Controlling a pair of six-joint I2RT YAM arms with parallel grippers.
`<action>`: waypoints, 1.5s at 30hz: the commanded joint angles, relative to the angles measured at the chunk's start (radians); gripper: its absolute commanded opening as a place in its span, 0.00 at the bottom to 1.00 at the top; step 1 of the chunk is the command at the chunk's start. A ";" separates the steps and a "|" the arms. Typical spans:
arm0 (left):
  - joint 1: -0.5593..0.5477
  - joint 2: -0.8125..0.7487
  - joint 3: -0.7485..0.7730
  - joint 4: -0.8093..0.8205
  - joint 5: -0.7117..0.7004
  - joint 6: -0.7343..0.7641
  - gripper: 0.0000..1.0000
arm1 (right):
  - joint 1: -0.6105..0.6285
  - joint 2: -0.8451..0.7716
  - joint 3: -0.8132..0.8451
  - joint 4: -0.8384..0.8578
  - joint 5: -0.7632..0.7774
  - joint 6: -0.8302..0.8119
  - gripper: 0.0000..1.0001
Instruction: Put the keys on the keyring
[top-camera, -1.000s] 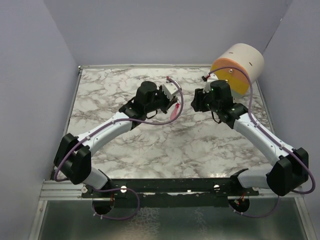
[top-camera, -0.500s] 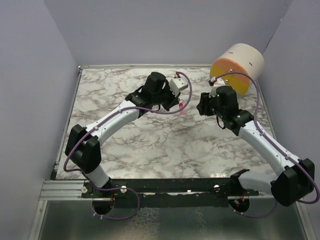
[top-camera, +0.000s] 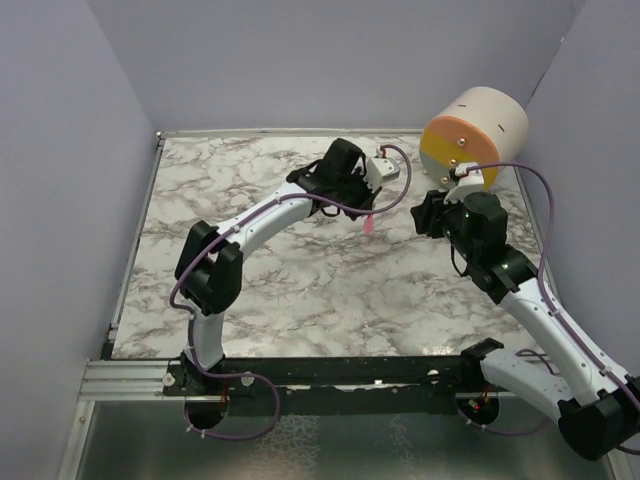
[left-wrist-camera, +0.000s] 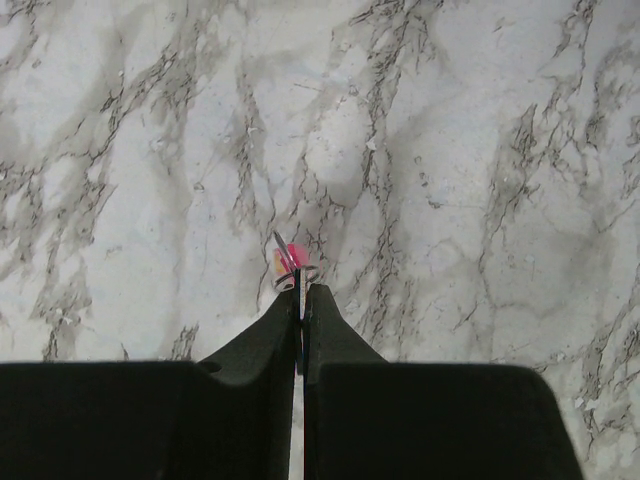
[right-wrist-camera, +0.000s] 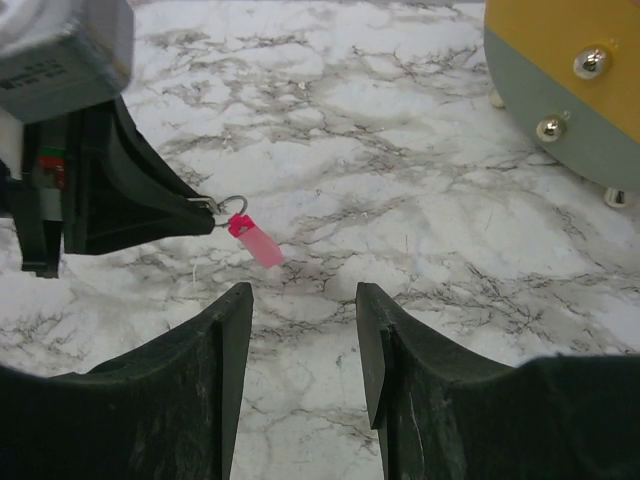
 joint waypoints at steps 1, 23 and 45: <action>-0.036 0.066 0.133 -0.108 0.001 0.038 0.00 | -0.006 -0.048 -0.019 0.052 0.067 0.019 0.47; -0.080 0.278 0.283 -0.272 -0.087 0.097 0.00 | -0.006 -0.101 -0.036 0.059 0.043 0.017 0.47; -0.002 0.234 0.139 -0.261 -0.228 0.084 0.00 | -0.006 -0.069 -0.041 0.065 0.016 0.013 0.46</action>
